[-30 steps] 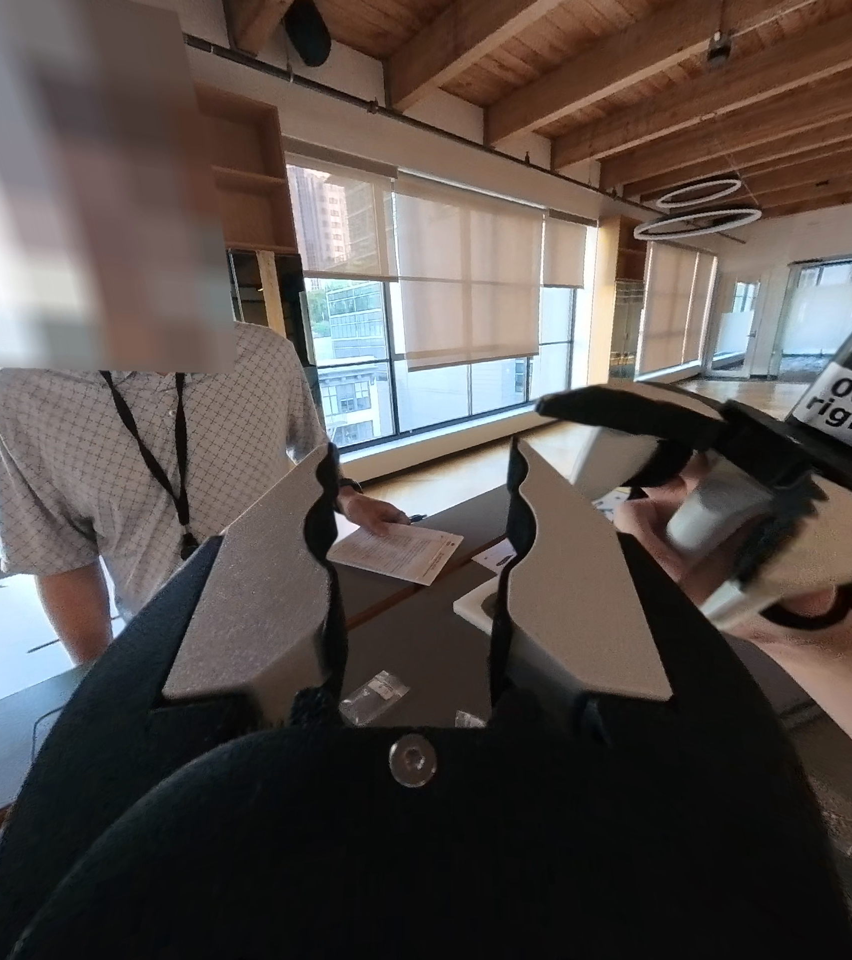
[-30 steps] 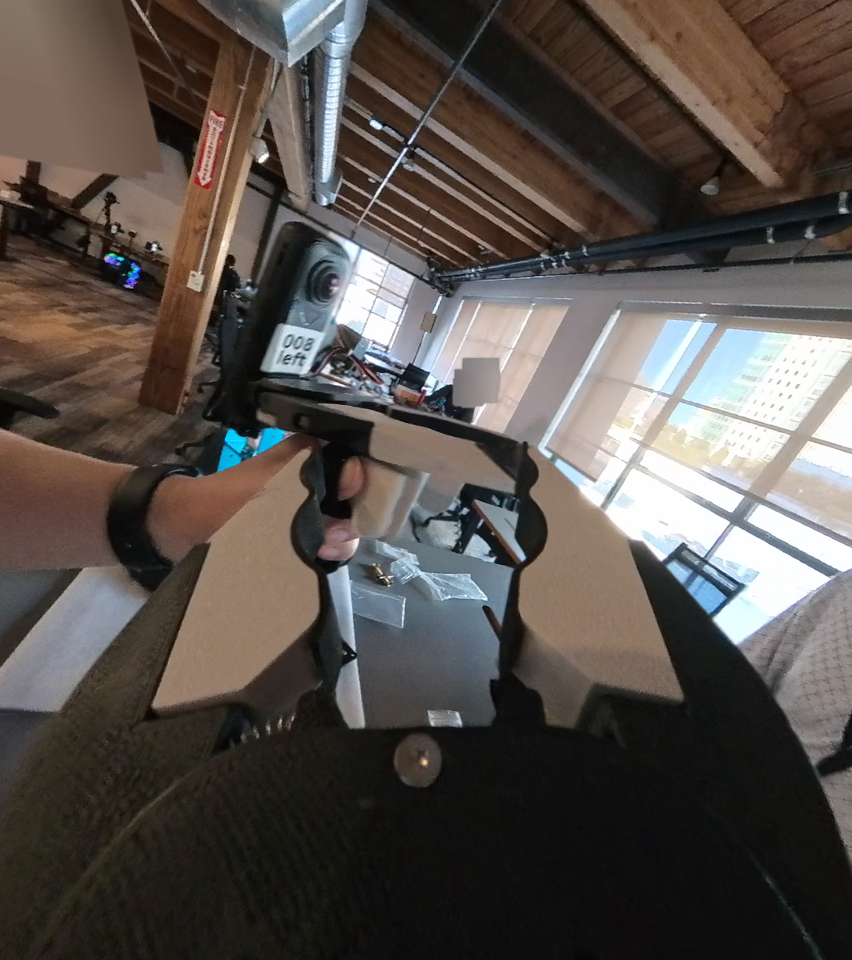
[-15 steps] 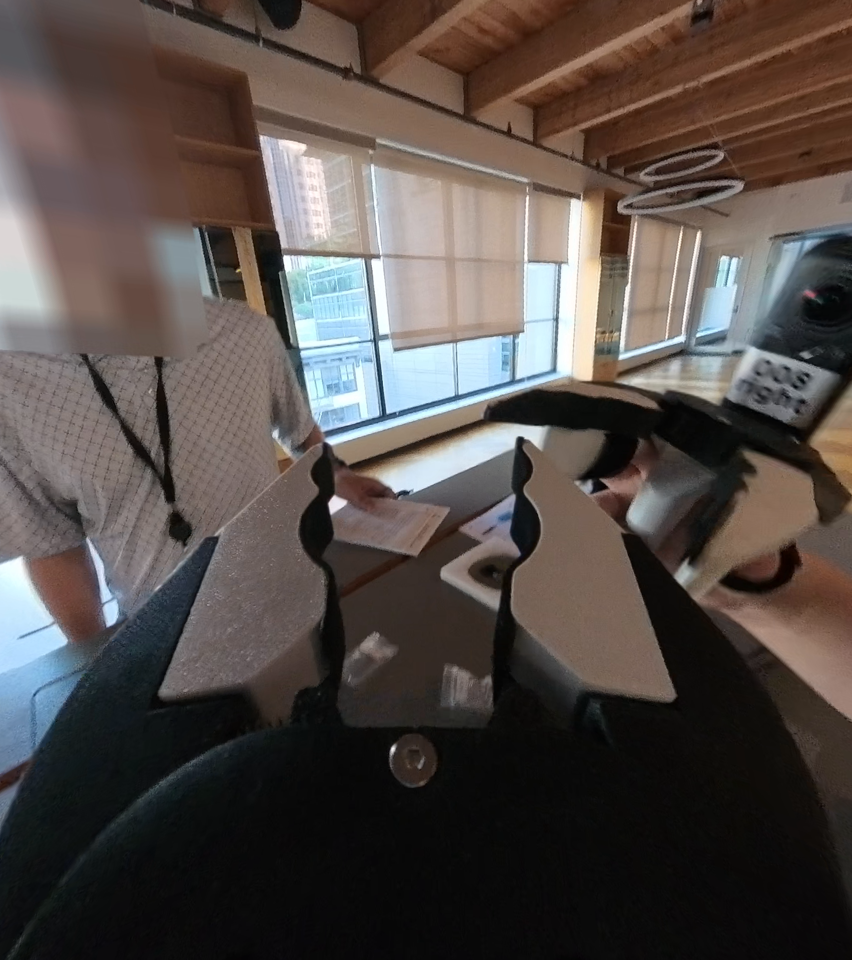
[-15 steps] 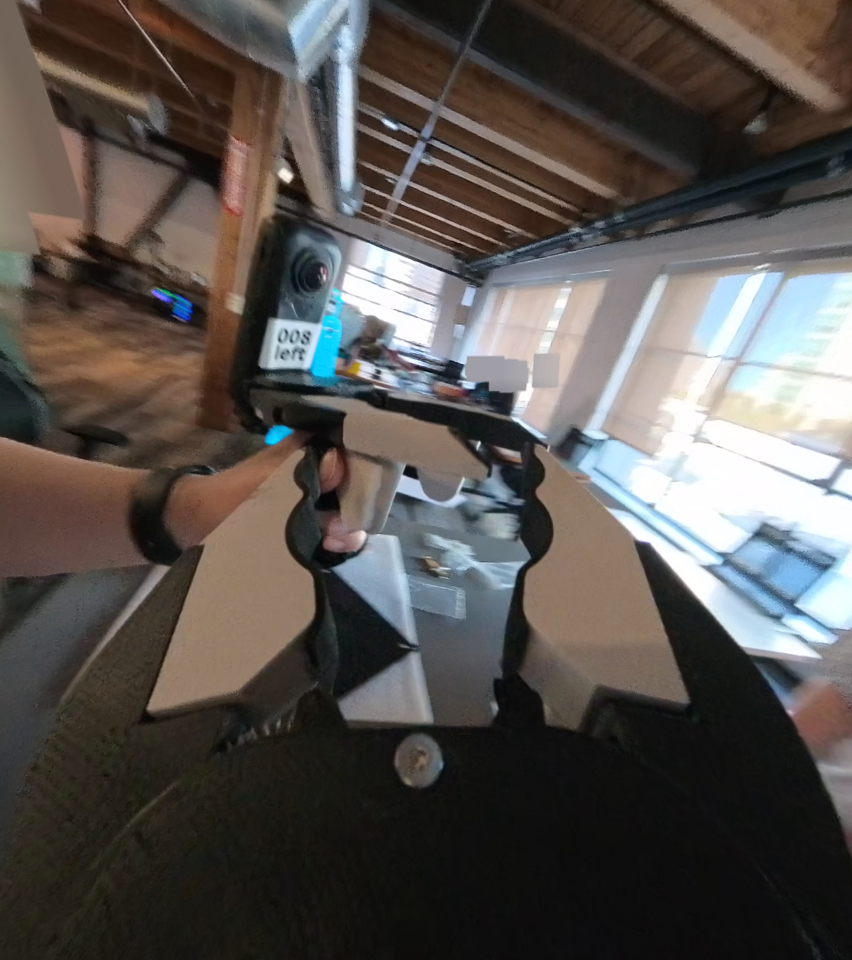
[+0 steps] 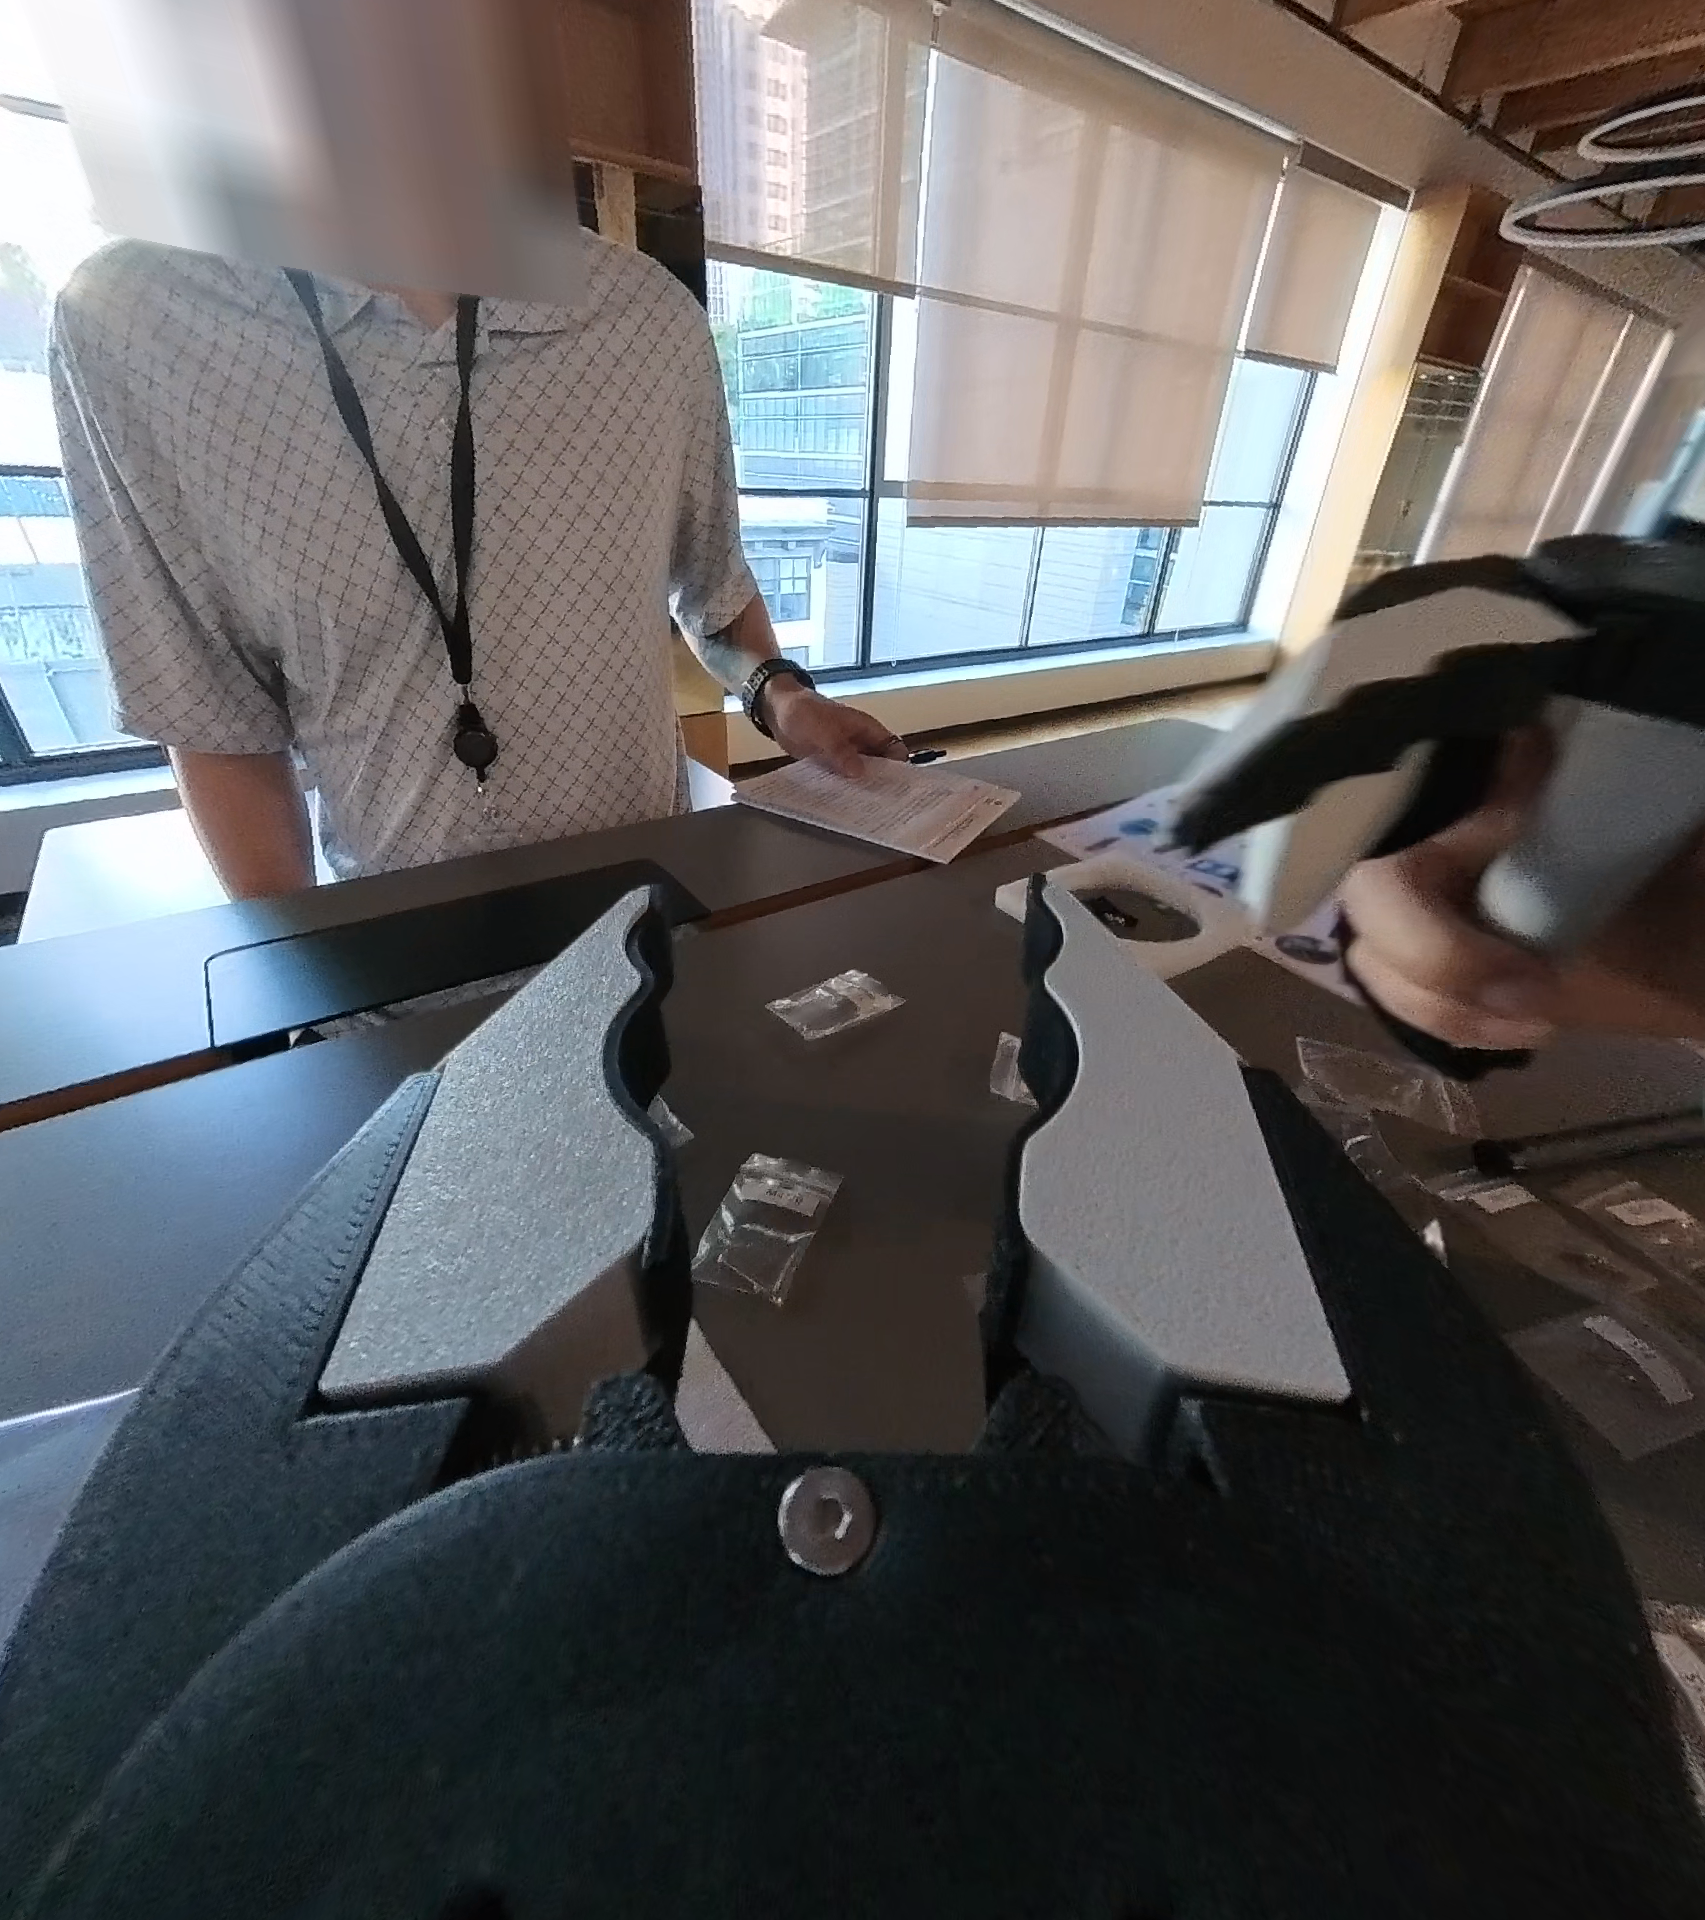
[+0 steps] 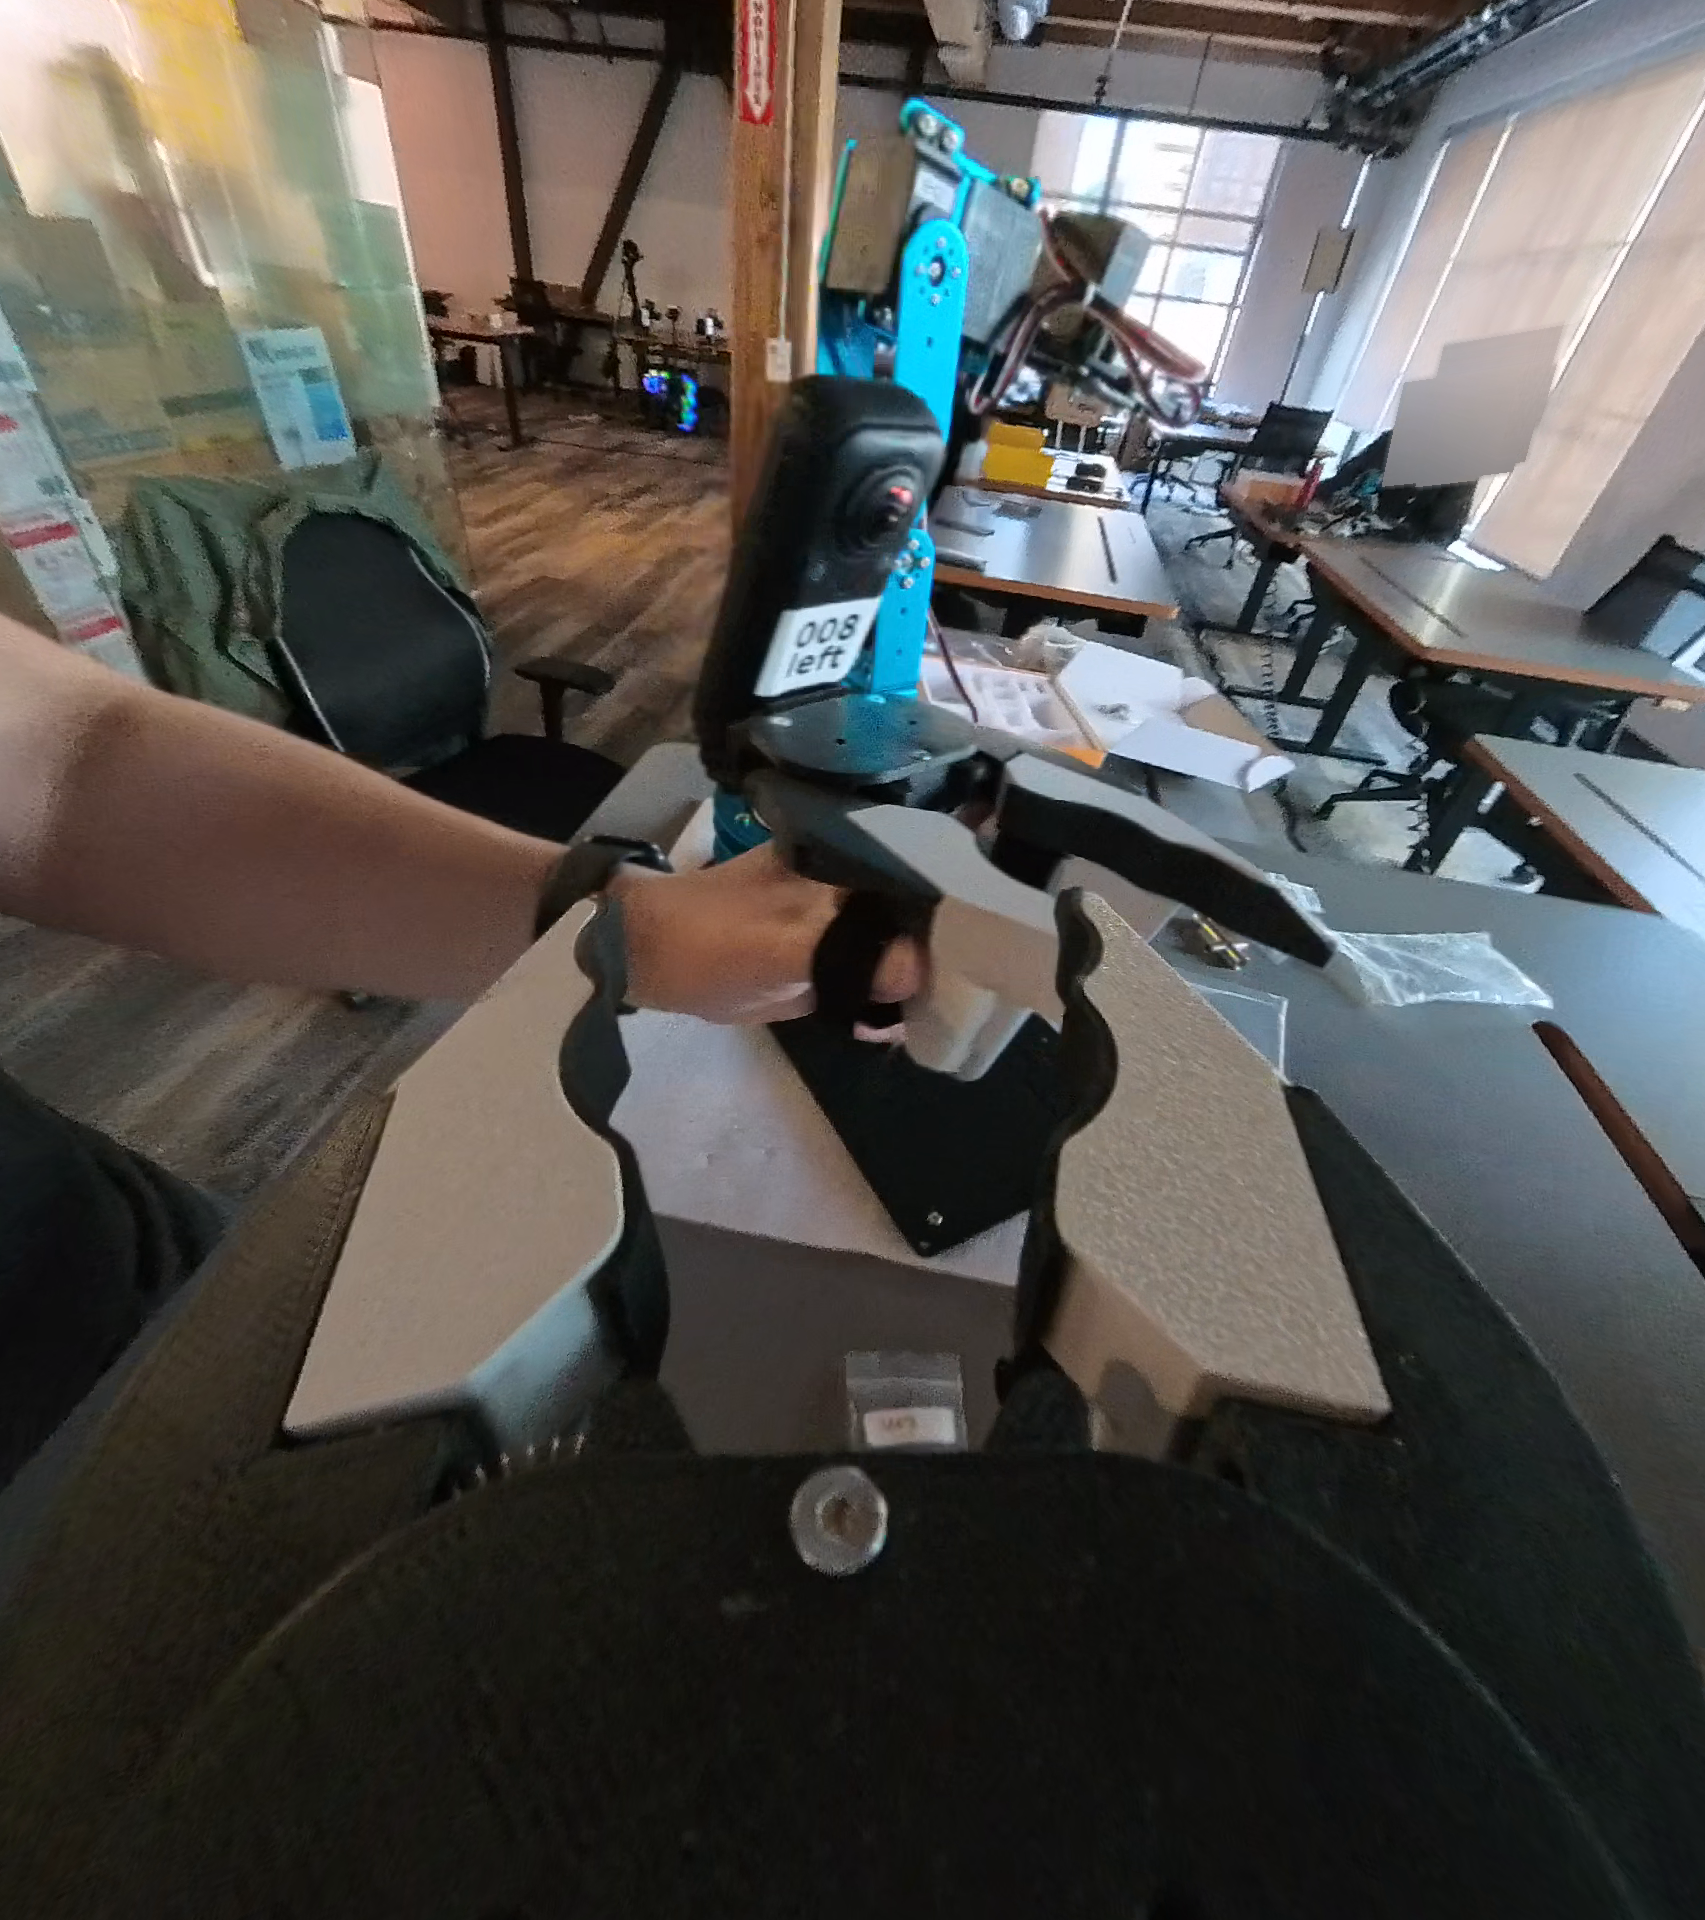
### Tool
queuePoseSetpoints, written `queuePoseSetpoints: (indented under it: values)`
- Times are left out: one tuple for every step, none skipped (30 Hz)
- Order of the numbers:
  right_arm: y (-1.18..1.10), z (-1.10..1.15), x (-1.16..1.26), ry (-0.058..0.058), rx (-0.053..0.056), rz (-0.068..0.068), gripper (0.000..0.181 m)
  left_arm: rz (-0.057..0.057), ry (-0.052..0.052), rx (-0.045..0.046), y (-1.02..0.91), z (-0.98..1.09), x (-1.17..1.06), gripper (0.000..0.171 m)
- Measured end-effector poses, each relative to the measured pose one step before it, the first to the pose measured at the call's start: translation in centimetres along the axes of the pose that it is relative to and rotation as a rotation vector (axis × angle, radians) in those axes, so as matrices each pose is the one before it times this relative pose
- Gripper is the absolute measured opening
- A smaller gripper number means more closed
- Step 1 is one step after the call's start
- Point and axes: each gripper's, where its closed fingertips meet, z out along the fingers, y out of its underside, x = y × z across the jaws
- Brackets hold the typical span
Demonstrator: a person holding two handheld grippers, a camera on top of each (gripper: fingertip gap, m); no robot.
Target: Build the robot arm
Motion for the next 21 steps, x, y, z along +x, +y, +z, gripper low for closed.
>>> queuePoseSetpoints:
  values:
    - [-0.122,-0.330,-0.663,0.0093,0.0011,-0.0129,0.083,-0.0014,0.0029,-0.00085,0.142,0.033,0.021,0.067]
    - [-0.244,-0.221,-0.369,0.0123,0.0064,-0.0077,0.083,-0.0014,0.0013,-0.00092,0.155,0.056,0.018,0.067]
    - [-0.240,-0.046,-0.007,0.0171,0.0046,-0.0094,0.084,-0.0046,0.0015,0.00087,0.130,0.047,0.066,0.067]
    - [-0.164,0.151,0.318,0.0162,-0.0002,-0.0109,0.084,-0.0084,0.0050,0.00218,0.111,0.069,0.136,0.067]
    - [-0.078,0.363,0.554,0.0092,-0.0036,-0.0018,0.084,-0.0063,0.0058,0.00044,0.130,0.078,0.185,0.067]
    - [0.071,0.532,0.684,0.0009,-0.0099,0.0092,0.084,-0.0015,0.0042,-0.00196,0.138,0.101,0.167,0.067]
    - [0.086,0.623,0.688,-0.0046,-0.0069,0.0155,0.084,0.0006,0.0034,-0.00369,0.144,0.118,0.153,0.067]
    - [0.190,0.590,0.653,-0.0045,-0.0077,0.0182,0.084,-0.0006,0.0038,-0.00245,0.083,0.112,0.130,0.067]
    - [0.256,0.468,0.409,-0.0110,-0.0065,0.0230,0.084,-0.0020,0.0019,-0.00153,0.044,0.083,0.046,0.066]
    - [0.260,0.269,0.250,-0.0047,-0.0049,0.0222,0.084,-0.0037,0.0023,-0.00192,0.016,0.069,0.017,0.066]
    - [0.109,0.019,-0.278,-0.0125,0.0052,0.0141,0.083,-0.0034,0.0022,-0.00156,0.007,0.036,-0.033,0.066]
    - [0.053,-0.195,-0.683,-0.0110,0.0083,-0.0006,0.082,-0.0016,-0.0001,0.00022,-0.031,-0.020,-0.094,0.067]
    - [0.179,-0.347,-0.790,0.0026,0.0008,-0.0156,0.082,-0.0012,-0.0006,0.00185,-0.056,-0.058,-0.113,0.067]
    - [0.187,-0.436,-0.946,0.0019,-0.0017,-0.0186,0.082,-0.0007,-0.0010,0.00147,-0.053,-0.085,-0.143,0.067]
    - [0.010,-0.472,-0.857,0.0037,0.0074,-0.0146,0.083,0.0012,-0.0022,0.00091,-0.024,-0.091,-0.143,0.067]
    - [-0.278,-0.423,-0.550,0.0069,0.0217,-0.0104,0.082,0.0009,-0.0011,0.00165,-0.024,-0.095,-0.131,0.067]
    - [-0.473,-0.273,-0.019,0.0122,0.0260,-0.0101,0.083,-0.0001,0.0002,0.00319,-0.022,-0.073,-0.059,0.067]
    - [-0.464,-0.069,0.526,0.0138,0.0171,-0.0050,0.083,0.0006,-0.0006,0.00226,0.016,-0.014,-0.028,0.067]
    - [-0.298,0.188,0.916,0.0089,0.0024,0.0089,0.085,0.0022,-0.0021,-0.00137,0.122,0.055,-0.035,0.066]
    - [-0.212,0.349,1.035,0.0036,-0.0021,0.0169,0.086,-0.0003,-0.0010,-0.00360,0.175,0.145,-0.025,0.067]
    - [-0.176,0.424,0.863,-0.0055,-0.0031,0.0185,0.087,-0.0029,0.0020,-0.00362,0.176,0.194,0.024,0.067]
